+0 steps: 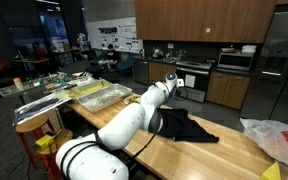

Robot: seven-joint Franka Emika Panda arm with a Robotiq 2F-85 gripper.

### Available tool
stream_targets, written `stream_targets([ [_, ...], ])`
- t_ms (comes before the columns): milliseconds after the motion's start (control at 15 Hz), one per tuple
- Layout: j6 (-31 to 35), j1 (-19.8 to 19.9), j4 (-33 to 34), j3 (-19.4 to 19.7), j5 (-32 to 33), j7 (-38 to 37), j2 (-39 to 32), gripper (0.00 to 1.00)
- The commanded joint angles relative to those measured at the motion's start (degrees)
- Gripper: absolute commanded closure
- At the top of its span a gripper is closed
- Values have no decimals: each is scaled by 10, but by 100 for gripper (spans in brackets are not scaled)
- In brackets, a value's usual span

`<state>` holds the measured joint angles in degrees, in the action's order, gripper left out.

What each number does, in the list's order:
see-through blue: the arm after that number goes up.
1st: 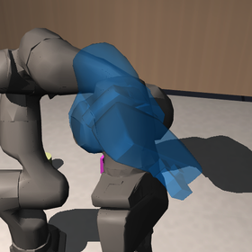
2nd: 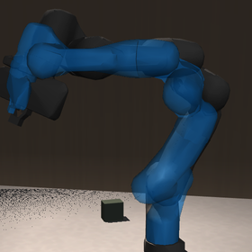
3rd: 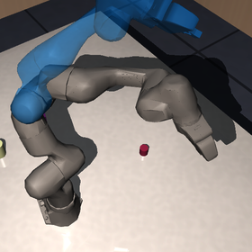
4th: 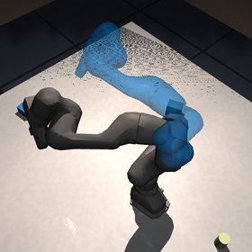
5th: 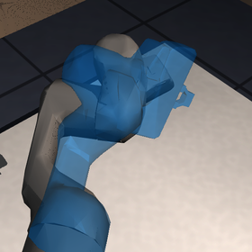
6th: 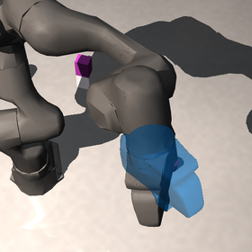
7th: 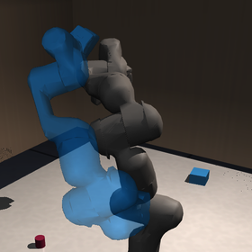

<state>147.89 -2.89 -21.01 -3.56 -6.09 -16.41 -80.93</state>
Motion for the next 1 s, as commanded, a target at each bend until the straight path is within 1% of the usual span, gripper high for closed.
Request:
stream_targets([
  [0,60,14,0,-19,-9,58,1,0],
  [133,51,18,0,-15,0,91,4,0],
  [267,-29,18,0,13,23,96,14,0],
  [467,-122,20,-3,13,33,136,20,0],
  [667,-195,18,-6,28,56,176,25,0],
  [800,-220,14,-5,47,81,193,27,0],
  [933,-220,14,-5,57,97,205,29,0],
])
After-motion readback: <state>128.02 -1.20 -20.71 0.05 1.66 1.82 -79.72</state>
